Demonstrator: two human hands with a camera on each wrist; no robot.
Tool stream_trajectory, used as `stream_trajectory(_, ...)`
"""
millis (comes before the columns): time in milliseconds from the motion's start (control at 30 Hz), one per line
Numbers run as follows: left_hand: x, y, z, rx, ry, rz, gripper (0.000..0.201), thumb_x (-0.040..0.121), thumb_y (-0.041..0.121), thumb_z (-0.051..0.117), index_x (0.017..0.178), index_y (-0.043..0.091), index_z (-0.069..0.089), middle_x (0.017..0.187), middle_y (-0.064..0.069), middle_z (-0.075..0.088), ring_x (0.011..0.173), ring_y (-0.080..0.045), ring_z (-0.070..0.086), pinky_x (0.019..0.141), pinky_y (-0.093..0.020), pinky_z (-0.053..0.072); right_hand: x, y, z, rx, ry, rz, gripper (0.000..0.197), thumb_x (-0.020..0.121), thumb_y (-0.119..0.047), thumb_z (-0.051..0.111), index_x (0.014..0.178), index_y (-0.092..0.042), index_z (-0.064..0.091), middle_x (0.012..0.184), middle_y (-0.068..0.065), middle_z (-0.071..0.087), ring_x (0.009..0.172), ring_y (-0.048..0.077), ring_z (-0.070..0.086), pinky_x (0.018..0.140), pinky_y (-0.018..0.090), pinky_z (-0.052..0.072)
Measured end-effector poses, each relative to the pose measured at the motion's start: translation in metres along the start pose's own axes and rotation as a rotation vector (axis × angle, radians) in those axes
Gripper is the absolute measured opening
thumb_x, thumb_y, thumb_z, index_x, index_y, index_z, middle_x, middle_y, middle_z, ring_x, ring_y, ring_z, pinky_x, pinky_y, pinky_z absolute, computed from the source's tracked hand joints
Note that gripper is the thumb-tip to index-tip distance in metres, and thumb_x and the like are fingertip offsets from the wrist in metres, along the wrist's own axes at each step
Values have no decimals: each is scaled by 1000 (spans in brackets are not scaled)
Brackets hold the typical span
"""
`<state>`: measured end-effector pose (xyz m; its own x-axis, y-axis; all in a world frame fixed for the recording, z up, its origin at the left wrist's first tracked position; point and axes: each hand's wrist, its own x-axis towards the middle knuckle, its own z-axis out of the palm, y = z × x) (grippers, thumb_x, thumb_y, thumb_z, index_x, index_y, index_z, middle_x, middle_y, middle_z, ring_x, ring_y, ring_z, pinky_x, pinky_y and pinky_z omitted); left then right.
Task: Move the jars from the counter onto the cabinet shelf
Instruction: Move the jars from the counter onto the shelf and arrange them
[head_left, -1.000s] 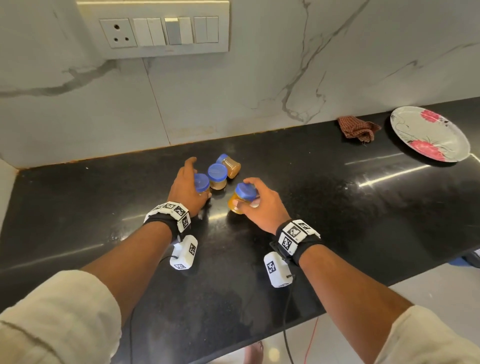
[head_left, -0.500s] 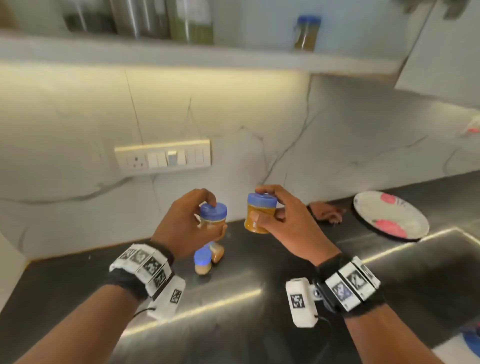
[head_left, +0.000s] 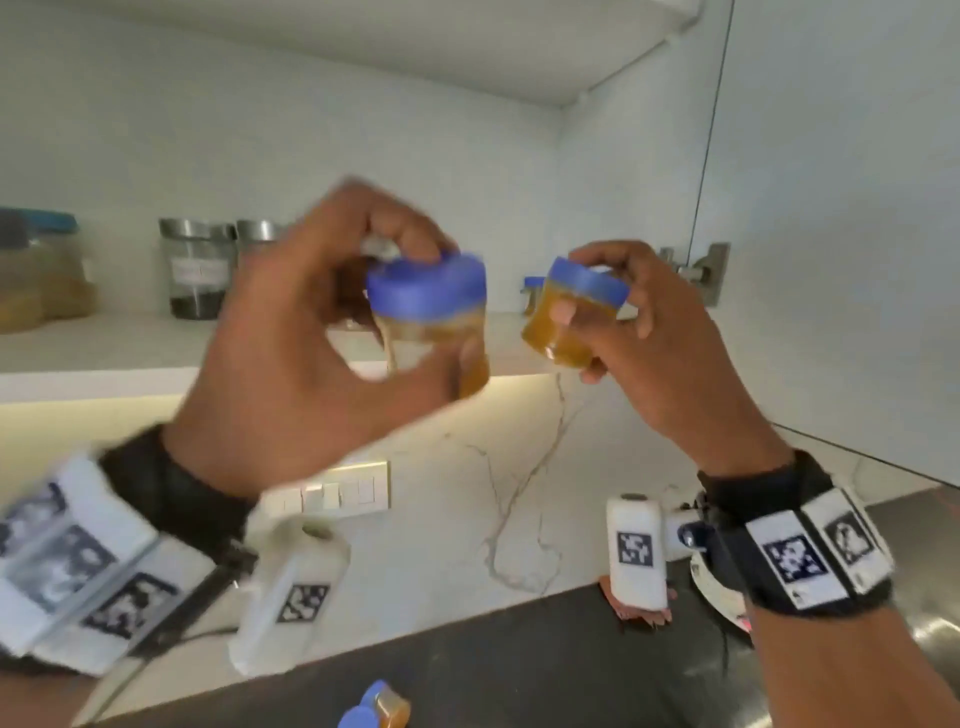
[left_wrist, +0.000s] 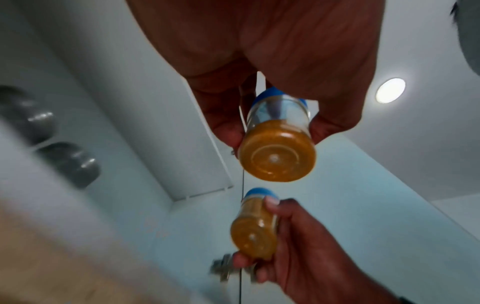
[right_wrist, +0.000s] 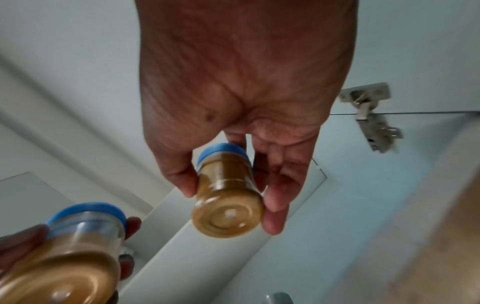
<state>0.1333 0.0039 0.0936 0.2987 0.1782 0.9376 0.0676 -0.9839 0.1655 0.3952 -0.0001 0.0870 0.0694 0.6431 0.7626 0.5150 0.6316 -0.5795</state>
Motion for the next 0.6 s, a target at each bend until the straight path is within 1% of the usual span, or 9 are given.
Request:
stream_trajectory(33,16,3,-5,34,7,20,43,81,25,82,110,9,54,117,-10,68,96,-34,70,72,-58,58,14,-3,-2,4,24,16,33,98,-32,77,128,-30,62,125,-5,66,89,11,76,58,18,58)
stream_trajectory(100,47,5,-14,121,19,28,43,83,25,82,111,8,54,116,-16,67,94,-36,70,68,-58,58,44,-8,-5,14,72,68,35,95,-40,78,125,-30,64,124,-2,67,94,15,76,56,17,57)
stream_trajectory(233,92,0,-24,261,-8,-117,48,83,34,84,112,7,58,116,-8,68,94,-29,72,79,-37,64,113,4,-1,-53,80,209,57,77,-60,87,119,-27,66,117,2,72,98,19,76,52,22,55)
stream_trajectory(267,101,-3,-24,284,-32,-173,49,81,37,85,113,9,59,116,-4,69,90,-27,74,80,-37,64,129,10,0,-75,62,228,59,73,-62,88,115,-27,66,116,2,73,99,20,76,53,24,55)
stream_trajectory(367,121,-22,-18,348,-114,-313,49,76,43,86,110,20,61,115,6,69,85,-24,75,84,-42,63,169,29,4,-214,-35,249,60,73,-59,90,112,-18,69,112,5,76,104,24,76,67,30,54)
stream_trajectory(433,131,-37,-10,418,-176,-346,49,73,48,87,108,26,60,115,8,68,83,-21,72,79,-37,58,190,39,7,-322,-118,264,58,79,-54,88,113,-11,70,116,10,75,107,26,74,70,32,50)
stream_trajectory(500,140,-53,0,491,-237,-346,50,73,50,86,109,28,59,116,10,65,80,-12,65,72,-29,50,205,48,10,-447,-202,291,54,82,-54,86,105,-9,69,113,15,75,97,27,73,68,31,49)
stream_trajectory(567,150,-69,10,528,-289,-352,49,73,50,86,109,28,60,115,10,64,80,-5,61,70,-24,45,216,60,14,-559,-256,341,52,82,-57,86,99,-10,68,97,13,73,73,22,64,59,28,45)
stream_trajectory(600,156,-78,15,543,-312,-350,48,73,50,86,108,28,61,114,11,65,79,-2,59,69,-22,43,221,66,15,-595,-271,368,53,81,-57,86,98,-9,70,89,9,72,66,20,60,56,28,45)
